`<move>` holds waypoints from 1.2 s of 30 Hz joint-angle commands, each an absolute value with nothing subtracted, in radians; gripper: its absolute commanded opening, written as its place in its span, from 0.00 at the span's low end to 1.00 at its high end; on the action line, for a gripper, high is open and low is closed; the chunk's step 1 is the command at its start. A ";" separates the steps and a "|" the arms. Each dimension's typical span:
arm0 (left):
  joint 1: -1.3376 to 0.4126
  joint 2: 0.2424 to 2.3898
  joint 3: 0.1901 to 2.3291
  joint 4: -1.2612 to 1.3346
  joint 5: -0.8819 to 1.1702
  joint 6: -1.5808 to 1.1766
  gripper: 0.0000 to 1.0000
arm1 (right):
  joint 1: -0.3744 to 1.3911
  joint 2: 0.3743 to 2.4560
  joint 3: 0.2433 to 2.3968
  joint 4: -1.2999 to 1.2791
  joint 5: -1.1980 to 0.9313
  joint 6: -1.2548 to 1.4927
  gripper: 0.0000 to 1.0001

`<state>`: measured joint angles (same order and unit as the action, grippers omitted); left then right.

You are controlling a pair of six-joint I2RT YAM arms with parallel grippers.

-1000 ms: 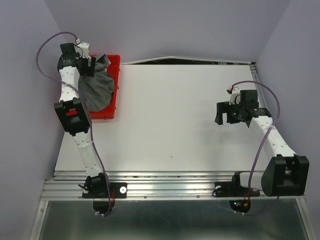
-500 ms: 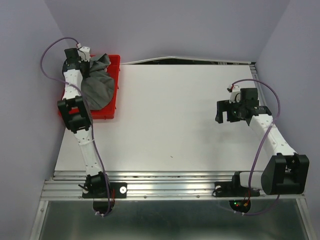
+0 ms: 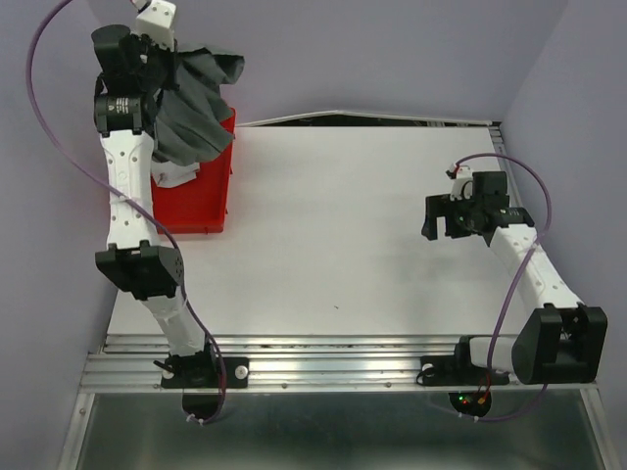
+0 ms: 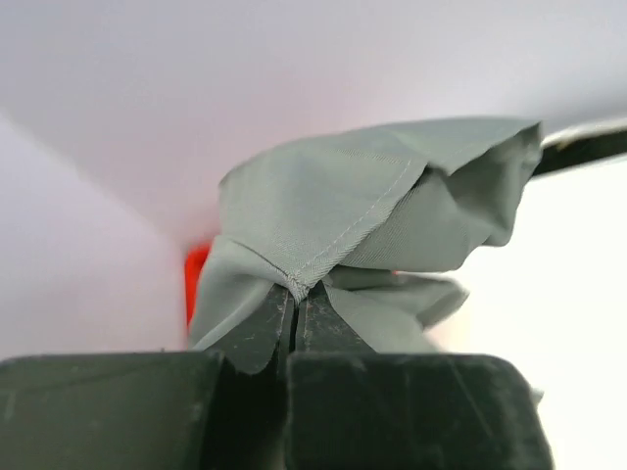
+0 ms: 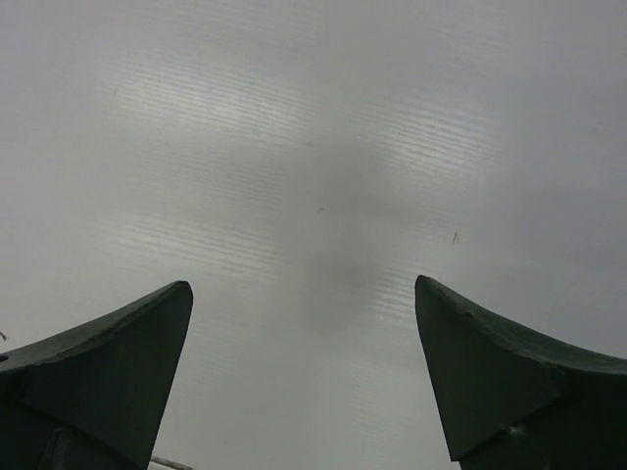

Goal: Fold and stack the skirts
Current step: Move the skirt to the center of the board, then flatten the skirt out

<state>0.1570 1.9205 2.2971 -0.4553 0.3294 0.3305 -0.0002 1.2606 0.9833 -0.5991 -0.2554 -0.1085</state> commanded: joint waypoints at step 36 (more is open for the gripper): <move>-0.379 1.541 1.397 -0.382 0.476 0.322 0.75 | -0.003 1.767 1.511 -0.687 -0.701 0.029 0.99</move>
<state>-0.4210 1.4403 1.3792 -0.3721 0.5213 0.4221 -0.0620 1.7039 1.4212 -0.7471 -0.5919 -0.0692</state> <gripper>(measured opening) 0.747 0.998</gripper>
